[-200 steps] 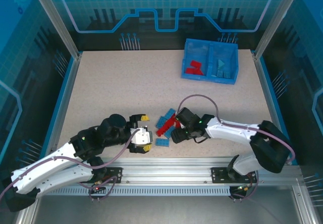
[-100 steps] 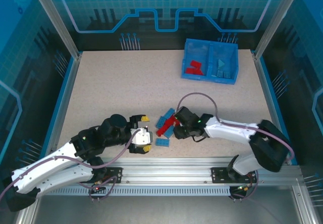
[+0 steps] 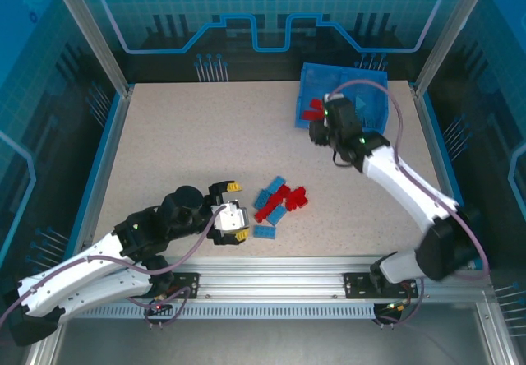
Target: Sort the legos into containers by color
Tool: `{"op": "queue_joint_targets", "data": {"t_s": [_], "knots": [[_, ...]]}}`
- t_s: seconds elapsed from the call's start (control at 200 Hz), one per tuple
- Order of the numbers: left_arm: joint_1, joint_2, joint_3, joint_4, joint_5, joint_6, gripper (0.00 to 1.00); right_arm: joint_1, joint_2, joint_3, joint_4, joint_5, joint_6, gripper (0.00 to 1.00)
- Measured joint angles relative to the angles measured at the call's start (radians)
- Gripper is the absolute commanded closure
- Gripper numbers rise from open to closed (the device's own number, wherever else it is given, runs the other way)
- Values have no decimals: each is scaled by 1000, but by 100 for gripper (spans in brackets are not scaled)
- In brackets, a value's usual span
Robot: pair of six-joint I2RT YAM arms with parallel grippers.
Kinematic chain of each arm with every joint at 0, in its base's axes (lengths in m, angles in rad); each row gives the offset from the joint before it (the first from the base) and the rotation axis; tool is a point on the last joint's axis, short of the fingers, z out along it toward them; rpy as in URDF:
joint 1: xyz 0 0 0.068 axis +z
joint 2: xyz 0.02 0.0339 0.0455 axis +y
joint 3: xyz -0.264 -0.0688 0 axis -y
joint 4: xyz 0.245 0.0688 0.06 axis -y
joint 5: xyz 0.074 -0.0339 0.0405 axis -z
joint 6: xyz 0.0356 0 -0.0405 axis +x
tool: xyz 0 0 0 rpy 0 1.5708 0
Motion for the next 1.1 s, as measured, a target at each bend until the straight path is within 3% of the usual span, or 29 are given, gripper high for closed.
{"op": "queue_joint_targets", "data": {"t_s": [0.3,0.44,0.555,0.68,0.875,1.101], "knots": [[2,-32,-16,7,-27,1,1,-126,572,550,-68,14,-16,65],[3,-30,-27,8,-30,2,1,-154,799,855,-160,-5,-13,57],[3,-28,-34,8,-30,2,1,-169,964,1095,-246,-5,0,42],[4,-28,-42,15,-30,1,1,-176,1068,1255,-337,-5,-5,38],[4,-28,-43,38,-30,-8,1,-175,1041,1220,-393,-8,-17,37],[5,-5,-43,76,-49,-104,1,-162,722,762,-332,-42,-24,33]]}}
